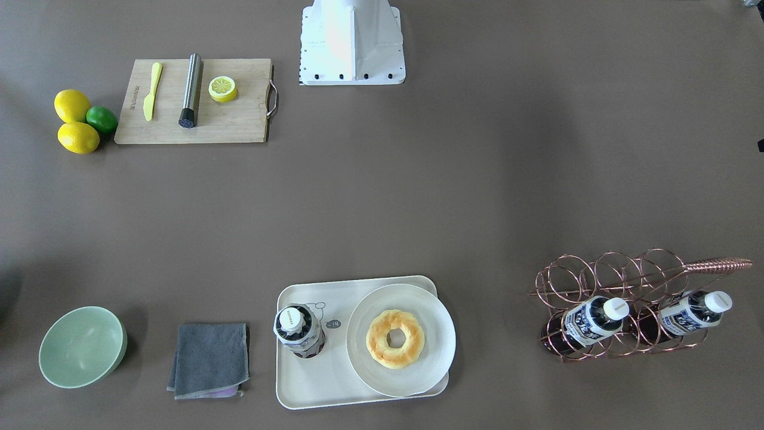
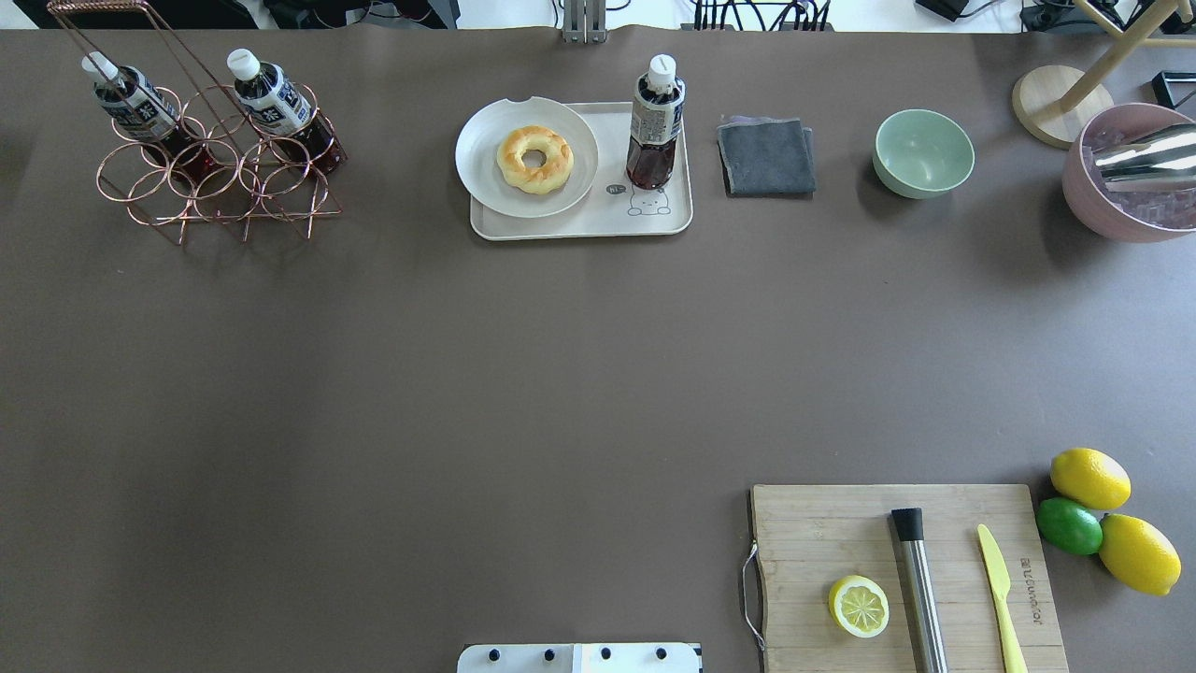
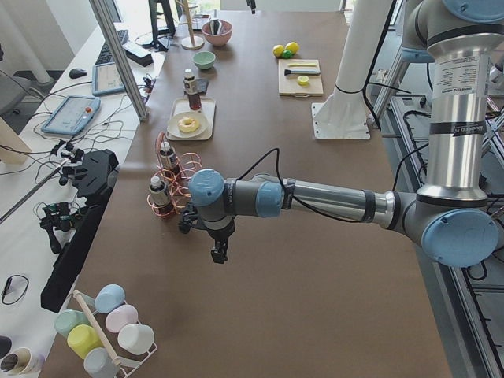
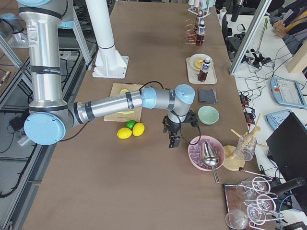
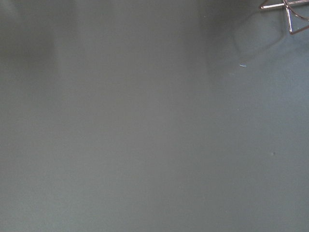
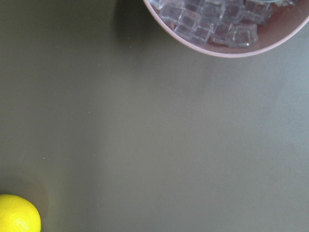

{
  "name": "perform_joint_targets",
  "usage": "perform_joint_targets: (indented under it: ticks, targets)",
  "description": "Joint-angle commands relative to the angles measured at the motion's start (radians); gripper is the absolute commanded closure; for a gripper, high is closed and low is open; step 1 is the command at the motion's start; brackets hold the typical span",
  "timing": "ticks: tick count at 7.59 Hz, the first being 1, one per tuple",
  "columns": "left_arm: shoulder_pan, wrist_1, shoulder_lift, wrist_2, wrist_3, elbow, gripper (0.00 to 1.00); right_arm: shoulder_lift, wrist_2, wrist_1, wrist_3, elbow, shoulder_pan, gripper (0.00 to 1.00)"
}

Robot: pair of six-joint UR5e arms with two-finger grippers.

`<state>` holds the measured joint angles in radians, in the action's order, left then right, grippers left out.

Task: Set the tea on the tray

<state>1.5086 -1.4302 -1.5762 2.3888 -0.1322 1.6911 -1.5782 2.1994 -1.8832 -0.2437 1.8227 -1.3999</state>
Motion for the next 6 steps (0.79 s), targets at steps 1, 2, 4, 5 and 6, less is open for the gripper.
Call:
perform_joint_targets:
  ticks: [1,2,4,5,6]
  targets:
    - [0.073,0.040,-0.081,0.001,-0.104,-0.088,0.02,-0.052,0.002,0.001,-0.119,-0.006,-0.004,0.00]
    - [0.077,0.034,-0.074,0.001,-0.104,-0.076,0.02,-0.052,0.002,0.001,-0.120,-0.013,-0.005,0.00]
    - [0.094,0.033,-0.051,0.000,-0.098,-0.021,0.02,-0.046,-0.001,0.003,-0.114,-0.031,-0.007,0.00]
    - [0.100,0.030,-0.044,-0.002,-0.099,-0.024,0.02,-0.040,-0.009,0.009,-0.109,-0.031,-0.008,0.00]
    - [0.102,0.030,-0.042,-0.005,-0.099,-0.024,0.02,-0.039,-0.009,0.022,-0.109,-0.031,-0.008,0.00]
